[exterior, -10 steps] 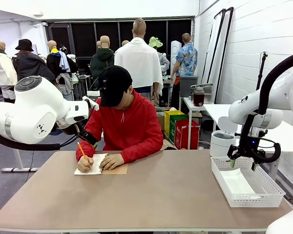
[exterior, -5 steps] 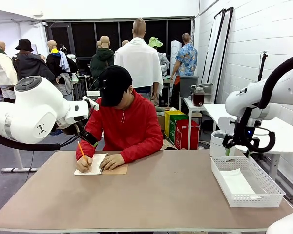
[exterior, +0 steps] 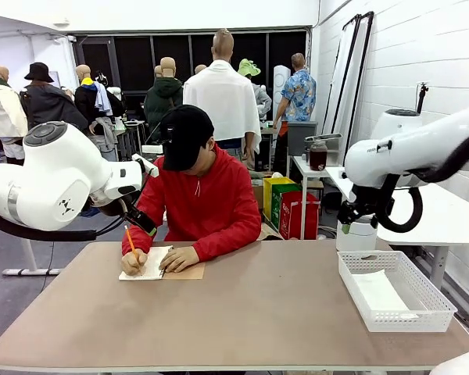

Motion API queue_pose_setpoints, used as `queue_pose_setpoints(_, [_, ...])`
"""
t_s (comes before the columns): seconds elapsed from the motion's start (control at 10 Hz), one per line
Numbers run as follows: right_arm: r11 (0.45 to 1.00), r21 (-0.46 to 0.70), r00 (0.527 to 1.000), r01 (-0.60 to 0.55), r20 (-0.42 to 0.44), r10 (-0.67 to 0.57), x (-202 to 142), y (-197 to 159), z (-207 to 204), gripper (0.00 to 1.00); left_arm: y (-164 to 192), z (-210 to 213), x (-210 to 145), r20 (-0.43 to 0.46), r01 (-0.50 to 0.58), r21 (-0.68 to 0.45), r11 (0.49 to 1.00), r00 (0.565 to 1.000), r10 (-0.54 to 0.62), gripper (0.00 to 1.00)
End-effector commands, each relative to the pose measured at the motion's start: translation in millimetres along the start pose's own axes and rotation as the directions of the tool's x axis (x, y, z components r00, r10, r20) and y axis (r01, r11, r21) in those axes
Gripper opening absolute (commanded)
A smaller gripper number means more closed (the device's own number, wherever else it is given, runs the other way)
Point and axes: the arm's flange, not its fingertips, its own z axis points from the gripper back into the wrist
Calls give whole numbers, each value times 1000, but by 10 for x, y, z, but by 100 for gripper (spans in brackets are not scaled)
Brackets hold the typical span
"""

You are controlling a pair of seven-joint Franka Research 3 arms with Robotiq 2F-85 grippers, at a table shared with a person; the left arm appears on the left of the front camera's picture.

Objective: Sort the paper based on its condition.
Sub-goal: If a person hands you a paper, place it in the Organizing basket , and if it's crumpled, put it in the Trash can.

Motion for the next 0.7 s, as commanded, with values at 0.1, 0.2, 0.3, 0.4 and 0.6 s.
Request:
queue_pose_setpoints(0.1, [981,46,969,-191,169,180,-277,218,-25,100,-1,5,0,1,1,1,1000,1000,-1,100])
queue_pose_setpoints(0.2, [966,63,951,-251,204,234,-285,299,-33,100,-1,5,0,1,1,1,1000,1000,-1,100])
queue_pose_setpoints(0.3, [954,75,937,-289,225,267,-281,359,-45,100,-1,5,0,1,1,1,1000,1000,-1,100])
queue_pose_setpoints(0.4, [952,92,937,-291,228,264,-296,369,-40,100,-1,5,0,1,1,1,1000,1000,-1,100])
queue_pose_setpoints(0.6, [971,19,956,-239,182,232,-226,421,29,100,-1,5,0,1,1,1,1000,1000,-1,100])
